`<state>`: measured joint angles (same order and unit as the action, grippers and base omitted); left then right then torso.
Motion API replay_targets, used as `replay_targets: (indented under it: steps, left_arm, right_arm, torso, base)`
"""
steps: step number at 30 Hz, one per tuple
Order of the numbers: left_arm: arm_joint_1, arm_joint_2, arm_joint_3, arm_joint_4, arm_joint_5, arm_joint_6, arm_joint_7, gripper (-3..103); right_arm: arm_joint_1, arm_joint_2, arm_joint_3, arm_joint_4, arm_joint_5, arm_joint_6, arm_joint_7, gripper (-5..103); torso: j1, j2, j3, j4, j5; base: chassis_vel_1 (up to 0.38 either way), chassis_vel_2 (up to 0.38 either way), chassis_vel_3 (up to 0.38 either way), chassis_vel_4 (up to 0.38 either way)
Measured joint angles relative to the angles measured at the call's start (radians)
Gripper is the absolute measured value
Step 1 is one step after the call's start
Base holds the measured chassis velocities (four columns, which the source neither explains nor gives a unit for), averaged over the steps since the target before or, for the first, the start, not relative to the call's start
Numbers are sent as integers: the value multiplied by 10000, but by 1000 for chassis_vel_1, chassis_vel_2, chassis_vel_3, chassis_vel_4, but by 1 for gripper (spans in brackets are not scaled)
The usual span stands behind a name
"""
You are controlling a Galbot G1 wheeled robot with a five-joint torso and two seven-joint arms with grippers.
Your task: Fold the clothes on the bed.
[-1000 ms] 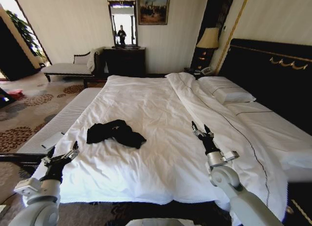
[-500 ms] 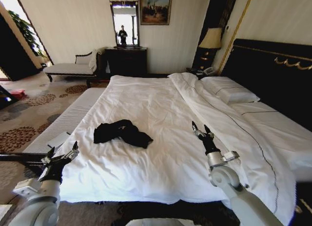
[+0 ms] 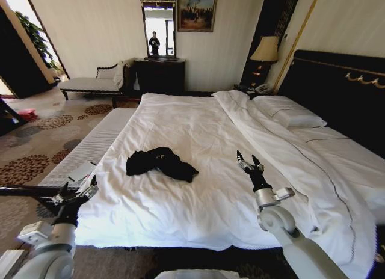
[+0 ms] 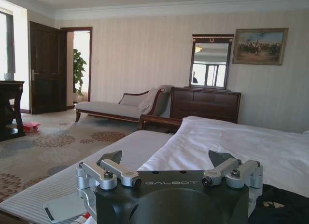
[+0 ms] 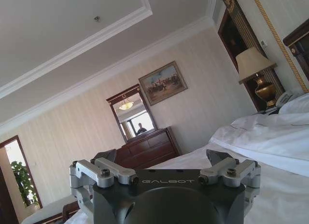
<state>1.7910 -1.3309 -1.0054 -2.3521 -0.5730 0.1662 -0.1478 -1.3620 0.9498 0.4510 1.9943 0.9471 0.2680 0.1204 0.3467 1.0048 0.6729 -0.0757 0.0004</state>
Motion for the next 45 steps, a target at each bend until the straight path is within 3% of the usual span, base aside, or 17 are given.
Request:
replay_targets:
  steps: [45]
  left_arm:
    - [-106,2,116,216,45,-55,10,100]
  right_arm:
    - [131,173,-273,-384,-322,88,-142,100]
  torso:
    - [0,0,0,2,-1]
  base:
    - [14,50,-16,-50]
